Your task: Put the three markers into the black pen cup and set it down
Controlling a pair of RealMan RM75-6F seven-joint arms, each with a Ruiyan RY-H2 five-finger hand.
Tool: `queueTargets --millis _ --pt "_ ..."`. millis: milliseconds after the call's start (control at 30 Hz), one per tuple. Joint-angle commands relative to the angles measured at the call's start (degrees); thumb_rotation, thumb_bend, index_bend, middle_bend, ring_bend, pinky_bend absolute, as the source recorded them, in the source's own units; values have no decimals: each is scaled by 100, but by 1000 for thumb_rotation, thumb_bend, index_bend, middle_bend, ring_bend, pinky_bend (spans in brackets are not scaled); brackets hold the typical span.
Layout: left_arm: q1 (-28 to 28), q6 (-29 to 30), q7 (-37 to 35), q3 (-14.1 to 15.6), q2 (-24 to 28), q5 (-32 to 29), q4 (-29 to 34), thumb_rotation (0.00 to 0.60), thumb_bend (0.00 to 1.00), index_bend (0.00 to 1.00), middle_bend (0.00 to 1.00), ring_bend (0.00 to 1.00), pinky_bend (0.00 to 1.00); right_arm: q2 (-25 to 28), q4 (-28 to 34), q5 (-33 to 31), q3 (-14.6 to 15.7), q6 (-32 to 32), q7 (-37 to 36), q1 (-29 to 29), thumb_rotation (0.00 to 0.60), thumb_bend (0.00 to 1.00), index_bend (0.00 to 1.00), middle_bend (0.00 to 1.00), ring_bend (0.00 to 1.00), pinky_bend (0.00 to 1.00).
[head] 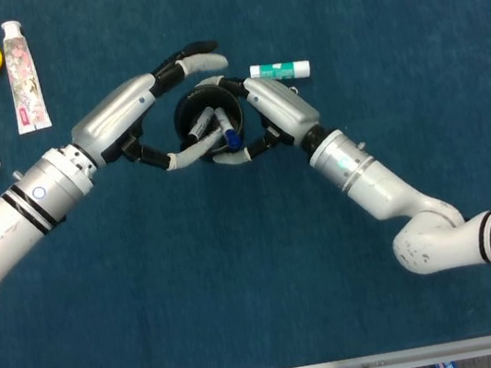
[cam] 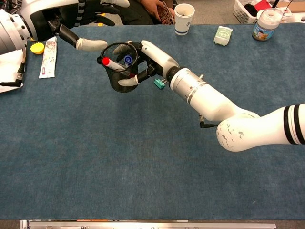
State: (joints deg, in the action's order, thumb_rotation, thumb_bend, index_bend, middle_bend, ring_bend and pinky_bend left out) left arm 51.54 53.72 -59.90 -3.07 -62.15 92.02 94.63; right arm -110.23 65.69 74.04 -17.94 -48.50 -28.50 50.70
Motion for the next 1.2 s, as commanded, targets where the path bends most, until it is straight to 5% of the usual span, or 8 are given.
queueTargets --millis 33,733,1200 --pt "-48 34 125 -14 63 -44 -6 600 306 68 0 0 112 92 87 -33 35 22 -15 -67 600 172 389 355 283 312" --pt "-477 385 1490 16 183 -41 -153 600 306 71 0 0 88 42 -167 134 408 144 -336 -305 600 182 377 315 236 230" --pt "-575 453 1628 65 119 77 -251 600 306 79 0 0 83 118 -309 468 646 185 -600 -346 600 156 0 77 44 59"
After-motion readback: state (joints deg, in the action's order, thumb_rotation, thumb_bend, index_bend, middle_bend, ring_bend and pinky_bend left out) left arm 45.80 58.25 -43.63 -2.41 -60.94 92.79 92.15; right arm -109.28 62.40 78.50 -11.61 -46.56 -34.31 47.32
